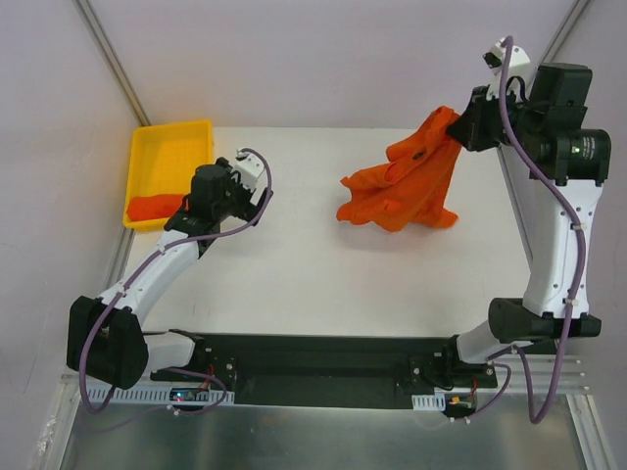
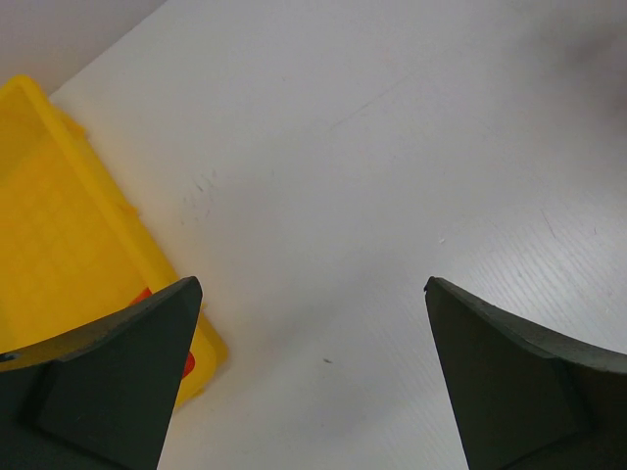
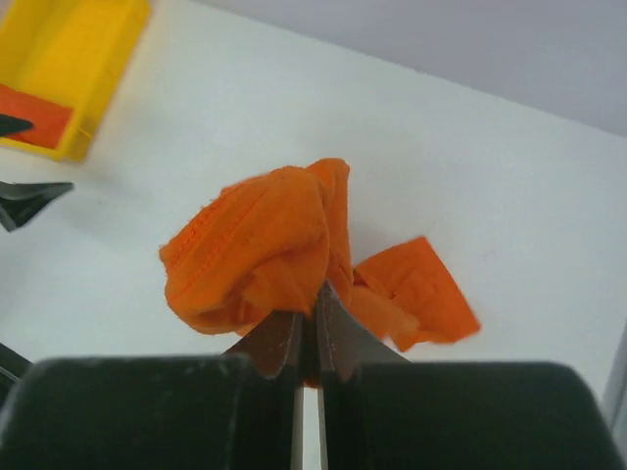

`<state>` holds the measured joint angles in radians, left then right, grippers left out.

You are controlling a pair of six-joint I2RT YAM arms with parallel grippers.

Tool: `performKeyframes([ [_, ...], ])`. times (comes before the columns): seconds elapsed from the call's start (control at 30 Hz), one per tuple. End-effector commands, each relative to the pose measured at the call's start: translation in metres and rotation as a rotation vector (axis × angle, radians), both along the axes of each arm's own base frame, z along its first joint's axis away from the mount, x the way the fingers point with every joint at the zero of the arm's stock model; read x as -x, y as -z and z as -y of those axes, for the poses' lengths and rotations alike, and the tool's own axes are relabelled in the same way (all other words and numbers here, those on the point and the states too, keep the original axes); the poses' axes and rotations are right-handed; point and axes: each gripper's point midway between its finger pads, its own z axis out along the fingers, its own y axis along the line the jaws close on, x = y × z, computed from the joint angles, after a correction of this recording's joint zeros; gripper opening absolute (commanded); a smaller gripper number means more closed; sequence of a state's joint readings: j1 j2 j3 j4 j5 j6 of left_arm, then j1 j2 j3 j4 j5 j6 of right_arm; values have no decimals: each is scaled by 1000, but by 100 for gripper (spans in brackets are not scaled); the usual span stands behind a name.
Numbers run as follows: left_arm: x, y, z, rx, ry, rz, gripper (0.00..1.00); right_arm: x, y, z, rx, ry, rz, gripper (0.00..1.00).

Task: Roll the t-shirts
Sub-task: Pick up the T-shirt at the corner of the board, then place the T-shirt at the center of the board.

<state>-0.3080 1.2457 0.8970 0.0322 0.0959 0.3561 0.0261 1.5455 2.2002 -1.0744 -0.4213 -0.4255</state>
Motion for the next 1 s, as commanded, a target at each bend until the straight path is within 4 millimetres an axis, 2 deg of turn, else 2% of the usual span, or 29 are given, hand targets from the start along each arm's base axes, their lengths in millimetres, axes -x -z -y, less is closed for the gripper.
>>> performKeyframes([
  [0.0, -8, -23, -1, -21, -3, 62, 99, 11, -50, -20, -187, -21, 101, 1],
  [0.07, -7, -23, 1, -15, 5, 56, 99, 23, -44, -18, -184, -26, 87, 1],
  [0.1, -6, -22, 2, -15, 13, 50, 99, 22, -16, -19, -189, -34, 5, 1],
  [0.13, -6, -19, 3, -12, 21, 41, 99, 25, -4, -13, -203, -42, -31, 1],
  [0.17, -4, -18, 6, -5, 32, 34, 99, 33, 17, -8, -168, -52, -81, 1],
  [0.2, -4, -17, 7, 1, 36, 26, 99, 40, 58, 5, -140, -27, -184, 1],
  [0.23, -4, -16, 9, 10, 39, 16, 99, 50, 81, 16, -90, -11, -240, 1],
  [0.27, -4, -17, 11, 19, 47, 14, 99, 70, 113, 25, -44, -11, -354, 1],
  [0.3, -4, -17, 13, 26, 55, 12, 99, 87, 148, 45, 47, -26, -422, 1],
  [0.33, 0, -12, 13, 27, 53, -17, 99, 100, 170, 62, 102, 3, -486, 1],
  [0.37, 0, -11, 13, 27, 55, -22, 99, 112, 184, 74, 130, -1, -520, 1],
  [0.4, 1, -10, 13, 29, 55, -28, 99, 126, 206, 98, 148, 39, -567, 1],
  [0.43, 2, -9, 14, 30, 57, -30, 99, 129, 215, 108, 151, 58, -585, 3],
  [0.47, 3, -7, 14, 30, 59, -36, 99, 135, 223, 115, 145, 60, -621, 12],
  [0.5, 3, -6, 14, 33, 59, -41, 99, 139, 233, 124, 140, 31, -664, 40],
  [0.53, 4, -5, 14, 34, 61, -46, 99, 144, 234, 123, 117, 9, -711, 49],
  [0.6, 5, -4, 16, 42, 64, -55, 99, 136, 228, 120, 55, -6, -709, 57],
  [0.67, 6, -2, 16, 42, 67, -67, 99, 109, 209, 119, 15, -3, -624, 60],
  [0.73, 7, 1, 18, 44, 75, -77, 99, 82, 200, 123, 15, 18, -568, 60],
  [0.8, 5, 3, 19, 52, 72, -91, 99, 68, 207, 118, 76, -16, -572, 59],
  [0.9, 6, 6, 24, 74, 74, -120, 99, 60, 232, 100, 159, -153, -590, 59],
  [0.97, 9, 12, 26, 80, 84, -151, 99, 66, 260, 86, 219, -263, -644, 59],
])
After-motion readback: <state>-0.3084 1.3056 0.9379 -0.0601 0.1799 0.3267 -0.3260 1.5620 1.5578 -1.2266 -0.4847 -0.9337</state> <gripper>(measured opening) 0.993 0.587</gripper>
